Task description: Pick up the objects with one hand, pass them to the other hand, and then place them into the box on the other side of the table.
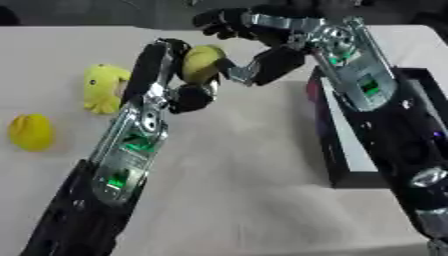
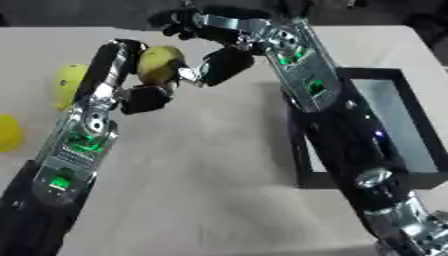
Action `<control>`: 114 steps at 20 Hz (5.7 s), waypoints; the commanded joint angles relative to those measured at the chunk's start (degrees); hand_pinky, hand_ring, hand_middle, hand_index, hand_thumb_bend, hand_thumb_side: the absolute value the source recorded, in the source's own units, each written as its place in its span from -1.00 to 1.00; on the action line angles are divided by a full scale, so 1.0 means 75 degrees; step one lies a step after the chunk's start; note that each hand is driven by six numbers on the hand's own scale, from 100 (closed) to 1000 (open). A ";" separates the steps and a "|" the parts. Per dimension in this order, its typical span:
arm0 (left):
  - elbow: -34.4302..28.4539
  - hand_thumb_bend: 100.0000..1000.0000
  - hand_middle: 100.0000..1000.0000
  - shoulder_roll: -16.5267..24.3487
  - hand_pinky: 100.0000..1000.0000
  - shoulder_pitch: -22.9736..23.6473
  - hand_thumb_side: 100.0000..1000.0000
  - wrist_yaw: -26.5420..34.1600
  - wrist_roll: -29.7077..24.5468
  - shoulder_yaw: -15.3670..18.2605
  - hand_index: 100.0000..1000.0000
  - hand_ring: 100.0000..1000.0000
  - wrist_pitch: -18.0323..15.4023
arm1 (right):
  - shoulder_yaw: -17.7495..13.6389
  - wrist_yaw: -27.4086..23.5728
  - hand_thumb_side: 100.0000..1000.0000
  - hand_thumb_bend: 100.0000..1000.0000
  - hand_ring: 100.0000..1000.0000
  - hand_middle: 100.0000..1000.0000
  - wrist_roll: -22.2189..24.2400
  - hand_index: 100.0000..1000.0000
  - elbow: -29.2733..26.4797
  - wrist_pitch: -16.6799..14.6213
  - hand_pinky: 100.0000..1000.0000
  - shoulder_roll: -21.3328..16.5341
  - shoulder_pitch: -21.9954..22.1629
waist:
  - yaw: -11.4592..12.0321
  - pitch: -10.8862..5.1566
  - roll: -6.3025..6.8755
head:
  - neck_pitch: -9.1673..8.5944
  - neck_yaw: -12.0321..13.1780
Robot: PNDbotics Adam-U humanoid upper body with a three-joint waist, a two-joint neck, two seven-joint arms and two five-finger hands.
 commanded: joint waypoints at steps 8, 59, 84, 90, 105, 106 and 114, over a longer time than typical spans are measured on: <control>-0.0281 -0.79 -0.48 -0.0110 0.36 -0.0215 -1.00 0.0115 0.0094 0.0016 -0.17 -0.18 -0.0006 | -0.0045 0.0198 -0.76 -1.00 1.00 1.00 -0.0050 1.00 0.0052 -0.0007 1.00 -0.0026 -0.0101 | 0.0010 -0.0180 -0.0103 | -0.0088 -0.0026; -0.0120 -0.23 0.17 -0.0415 0.68 -0.0299 -0.86 0.0462 0.0188 0.0006 0.79 0.31 -0.0250 | 0.0110 -0.0958 -0.78 -1.00 1.00 0.77 -0.2052 -0.11 0.0286 0.0916 0.94 -0.0121 -0.0041 | 0.0005 -0.0167 -0.0128 | 0.0109 -0.0187; -0.0169 -0.02 0.26 0.0600 0.72 0.0276 -0.69 0.0839 0.0117 0.0449 0.86 0.40 0.0274 | -0.0428 -0.1636 -0.78 -1.00 1.00 0.80 -0.2171 -0.09 -0.0322 0.1289 0.96 -0.0954 0.0569 | -0.0148 -0.0255 0.0032 | 0.0042 -0.0811; -0.0738 -0.28 0.26 0.1448 0.72 0.0486 -0.48 0.1430 0.0161 0.0589 0.84 0.37 0.0322 | -0.0855 -0.1654 -0.78 -1.00 1.00 0.84 -0.2809 -0.06 -0.0576 0.1222 0.95 -0.1608 0.1163 | -0.0209 -0.0319 0.0169 | 0.0111 -0.1024; -0.2136 -0.42 0.20 0.3847 0.66 0.1278 -0.47 0.3362 0.1460 0.1134 0.81 0.29 0.0339 | -0.1778 -0.1011 -0.73 -1.00 1.00 0.84 -0.4186 -0.03 -0.0063 0.0766 0.87 -0.3483 0.3717 | -0.0333 -0.0288 0.0289 | -0.0112 -0.1205; -0.2183 -0.42 0.20 0.3888 0.66 0.1313 -0.46 0.3461 0.1575 0.1149 0.80 0.29 0.0315 | -0.1767 -0.0895 -0.72 -1.00 1.00 0.88 -0.4186 0.03 0.0017 0.0708 0.86 -0.3524 0.3810 | -0.0329 -0.0290 0.0293 | -0.0142 -0.1229; -0.2367 -0.40 0.21 0.4036 0.67 0.1450 -0.45 0.3815 0.2050 0.1237 0.79 0.30 0.0167 | -0.1740 0.0727 -0.66 -1.00 1.00 1.00 -0.3885 0.99 0.0785 0.0014 0.98 -0.3645 0.4155 | -0.0282 -0.0282 0.0307 | -0.0242 -0.1291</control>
